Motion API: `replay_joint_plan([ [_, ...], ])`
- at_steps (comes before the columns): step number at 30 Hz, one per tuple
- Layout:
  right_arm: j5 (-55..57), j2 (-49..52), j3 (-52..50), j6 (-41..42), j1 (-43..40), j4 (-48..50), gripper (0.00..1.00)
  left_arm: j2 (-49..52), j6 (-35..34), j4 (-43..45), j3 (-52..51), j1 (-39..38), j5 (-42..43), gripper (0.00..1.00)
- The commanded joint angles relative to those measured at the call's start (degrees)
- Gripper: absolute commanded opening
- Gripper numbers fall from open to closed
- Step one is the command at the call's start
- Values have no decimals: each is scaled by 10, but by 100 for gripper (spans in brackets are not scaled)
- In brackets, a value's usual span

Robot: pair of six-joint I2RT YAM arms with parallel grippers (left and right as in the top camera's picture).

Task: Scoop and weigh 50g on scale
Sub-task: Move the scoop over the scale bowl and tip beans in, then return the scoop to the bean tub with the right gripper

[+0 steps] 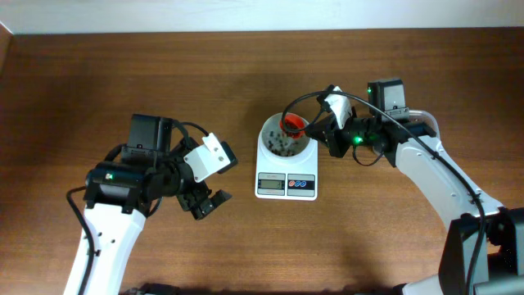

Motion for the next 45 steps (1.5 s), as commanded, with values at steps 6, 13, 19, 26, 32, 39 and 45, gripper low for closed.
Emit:
replay_joint_plan([
  [6,-2,1,4,-9,12,20,4,-1,-7,1,-1,-2,-2,99],
  [13,66,-18,4,-9,11,33,4,-1,-7,1,-1,-2,-2,99],
  [19,15,-41,4,-8,12,26,4,-1,-7,1,-1,-2,-2,99],
  [26,120,-41,3,-9,31,-18,4,-1,-7,1,-1,-2,-2,99],
  [32,226,-61,15,-56,94,-19,4,-1,-7,1,-1,-2,-2,99],
  [39,307,-79,16,-87,127,-19,4,-1,-7,1,-1,-2,-2,99],
  [45,308,-213,17,-51,75,-73,4,-1,-7,1,-1,-2,-2,99],
])
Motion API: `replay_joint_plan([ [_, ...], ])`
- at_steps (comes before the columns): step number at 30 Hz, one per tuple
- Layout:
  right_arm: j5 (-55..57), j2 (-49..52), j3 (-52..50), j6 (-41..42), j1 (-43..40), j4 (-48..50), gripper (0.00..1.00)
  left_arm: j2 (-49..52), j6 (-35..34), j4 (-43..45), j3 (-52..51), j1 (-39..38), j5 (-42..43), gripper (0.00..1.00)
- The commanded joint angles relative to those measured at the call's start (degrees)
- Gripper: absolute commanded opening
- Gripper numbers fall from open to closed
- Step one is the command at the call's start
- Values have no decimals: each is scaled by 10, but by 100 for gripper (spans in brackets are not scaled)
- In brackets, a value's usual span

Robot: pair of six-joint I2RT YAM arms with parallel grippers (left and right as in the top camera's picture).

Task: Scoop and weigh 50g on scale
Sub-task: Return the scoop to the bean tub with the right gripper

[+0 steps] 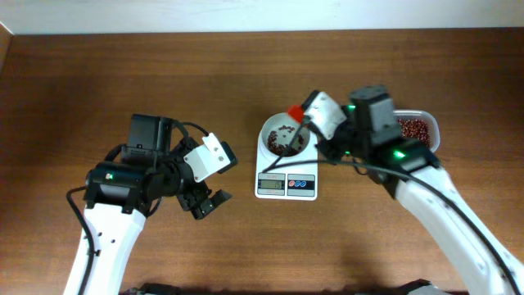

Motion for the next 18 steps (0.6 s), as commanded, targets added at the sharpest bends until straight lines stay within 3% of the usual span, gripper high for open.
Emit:
replay_joint_plan([
  [1,16,-72,14,7,-74,-45,4,-1,-7,1,-1,-2,-2,99],
  [4,83,-71,14,10,-191,-139,4,-1,-7,1,-1,-2,-2,99],
  [8,95,16,14,44,-311,-150,4,-1,-7,1,-1,-2,-2,99],
  [11,113,102,14,44,-341,-136,4,-1,-7,1,-1,-2,-2,99],
  [14,216,111,14,70,-342,-118,4,-1,-7,1,-1,-2,-2,99],
  [18,187,117,12,87,-342,-117,4,-1,-7,1,-1,-2,-2,99],
])
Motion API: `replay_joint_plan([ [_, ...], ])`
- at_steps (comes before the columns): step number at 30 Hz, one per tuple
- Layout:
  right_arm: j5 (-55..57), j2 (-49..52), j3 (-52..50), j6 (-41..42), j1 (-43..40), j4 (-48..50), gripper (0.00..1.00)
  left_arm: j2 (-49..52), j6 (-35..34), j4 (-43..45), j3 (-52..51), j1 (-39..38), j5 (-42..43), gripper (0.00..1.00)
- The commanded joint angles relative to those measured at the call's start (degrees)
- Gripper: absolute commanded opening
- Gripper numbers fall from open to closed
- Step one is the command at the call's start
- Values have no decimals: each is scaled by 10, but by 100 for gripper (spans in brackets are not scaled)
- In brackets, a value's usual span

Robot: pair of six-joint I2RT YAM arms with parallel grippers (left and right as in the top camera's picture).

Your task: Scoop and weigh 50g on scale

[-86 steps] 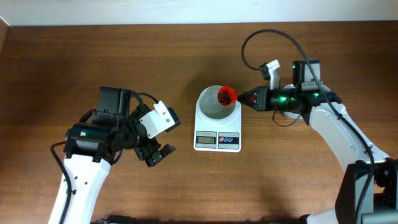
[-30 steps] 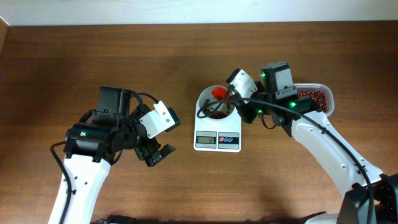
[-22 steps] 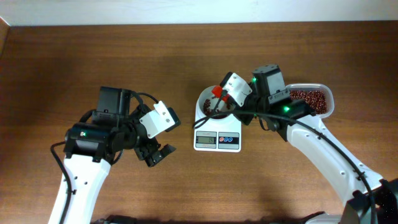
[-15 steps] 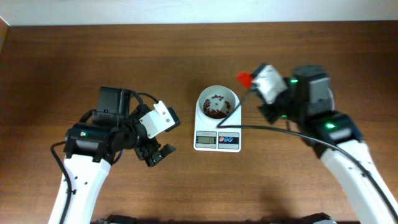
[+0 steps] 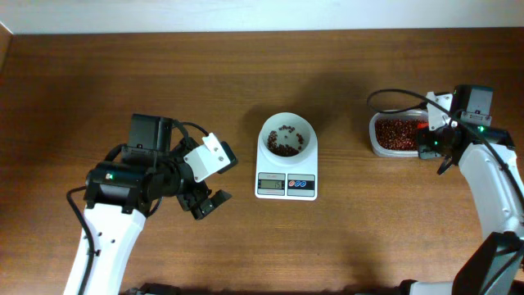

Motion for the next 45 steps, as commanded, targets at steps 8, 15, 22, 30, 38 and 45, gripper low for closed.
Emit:
replay_joint_plan([
  [8,-198,45,0,92,-7,-18,4,-1,-7,1,-1,-2,-2,99],
  [15,-383,47,0,119,-129,-32,4,-1,-7,1,-1,-2,-2,99],
  [22,-495,47,0,120,-208,-54,4,-1,-7,1,-1,-2,-2,99],
  [30,-616,47,0,139,-245,-59,4,-1,-7,1,-1,-2,-2,99],
  [38,-688,47,0,152,-168,-71,4,-1,-7,1,-1,-2,-2,99],
  [45,-690,47,0,240,-7,1,4,-1,-7,1,-1,-2,-2,99],
])
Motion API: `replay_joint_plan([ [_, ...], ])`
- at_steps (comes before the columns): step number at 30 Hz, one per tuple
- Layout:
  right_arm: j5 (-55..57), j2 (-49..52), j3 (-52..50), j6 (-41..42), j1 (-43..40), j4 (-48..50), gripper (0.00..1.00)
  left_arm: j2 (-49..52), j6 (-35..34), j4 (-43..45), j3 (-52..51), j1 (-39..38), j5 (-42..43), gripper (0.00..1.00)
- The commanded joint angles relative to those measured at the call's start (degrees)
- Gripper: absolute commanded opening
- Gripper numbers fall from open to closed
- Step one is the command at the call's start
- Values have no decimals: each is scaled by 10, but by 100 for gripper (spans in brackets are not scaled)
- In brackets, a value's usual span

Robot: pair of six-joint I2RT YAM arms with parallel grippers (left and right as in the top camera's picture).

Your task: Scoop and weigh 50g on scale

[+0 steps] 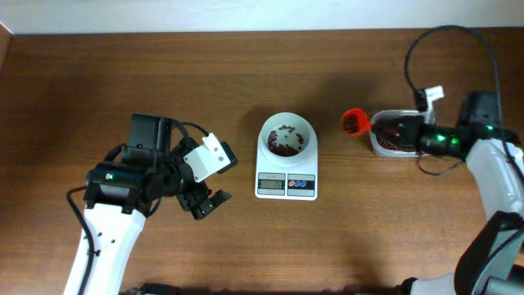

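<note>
A white bowl [286,136] with a small heap of red beans stands on the white scale [286,186] at mid-table. To its right my right gripper [379,129] is shut on the handle of a red scoop [354,122]. The scoop's cup holds beans and hangs between the bowl and the clear bean container [391,139], just off the container's left end. The gripper covers part of the container. My left gripper [210,203] hovers open over the table, left of the scale, with nothing in it.
The right arm's cable [442,49] loops over the back right of the table. The left arm's body [139,168] fills the left front. The scale's display [271,185] faces the front edge; its reading is too small to tell.
My right gripper was at the container's right end with the scoop down in the beans. Now it reaches across the container and holds the loaded scoop left of it. The left arm has not moved.
The scoop was first over the bowl on the scale. Then it was at the bowl's rim, with more beans in the bowl. After that my right gripper was back at the container, and now the scoop is filled again and between container and bowl.
</note>
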Motion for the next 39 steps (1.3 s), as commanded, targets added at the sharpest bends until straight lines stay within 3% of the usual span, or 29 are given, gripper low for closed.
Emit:
replay_joint_plan([
  [1,-14,2,0,39,62,30,4,-1,-7,1,-1,-2,-2,99],
  [5,-2,2,0,97,137,100,4,-1,-7,1,-1,-2,-2,99],
  [7,70,2,0,93,166,121,4,-1,-7,1,-1,-2,-2,99],
  [10,156,2,0,56,215,156,4,-1,-7,1,-1,-2,-2,99],
  [11,178,2,0,6,228,157,4,-1,-7,1,-1,-2,-2,99],
  [14,157,2,0,-86,251,155,4,-1,-7,1,-1,-2,-2,99],
  [16,150,2,1,-114,250,167,4,-1,-7,1,-1,-2,-2,99],
  [19,137,2,1,-99,250,172,4,-1,-7,1,-1,-2,-2,99],
  [20,182,2,1,-60,250,171,4,-1,-7,1,-1,-2,-2,99],
  [21,126,2,1,-100,250,173,4,-1,-7,1,-1,-2,-2,99],
  [22,174,2,1,-64,250,177,4,-1,-7,1,-1,-2,-2,99],
  [24,124,2,1,-105,250,184,4,-1,-7,1,-1,-2,-2,99],
  [25,201,2,1,-21,250,185,4,-1,-7,1,-1,-2,-2,99],
  [26,131,2,1,-81,250,186,4,-1,-7,1,-1,-2,-2,99],
  [27,202,2,1,-25,250,188,4,-1,-7,1,-1,-2,-2,99],
  [28,156,2,1,-56,250,186,4,-1,-7,1,-1,-2,-2,99],
  [30,173,2,1,-29,250,190,4,-1,-7,1,-1,-2,-2,99],
  [31,134,2,1,-79,250,195,4,-1,-7,1,-1,-2,-2,99],
  [32,173,2,1,-39,250,194,4,-1,-7,1,-1,-2,-2,99],
  [36,160,2,1,-49,250,194,4,-1,-7,1,-1,-2,-2,99],
  [37,94,2,1,-109,250,193,4,-1,-7,1,-1,-2,-2,99],
  [39,189,2,1,-87,250,192,4,-1,-7,1,-1,-2,-2,99],
])
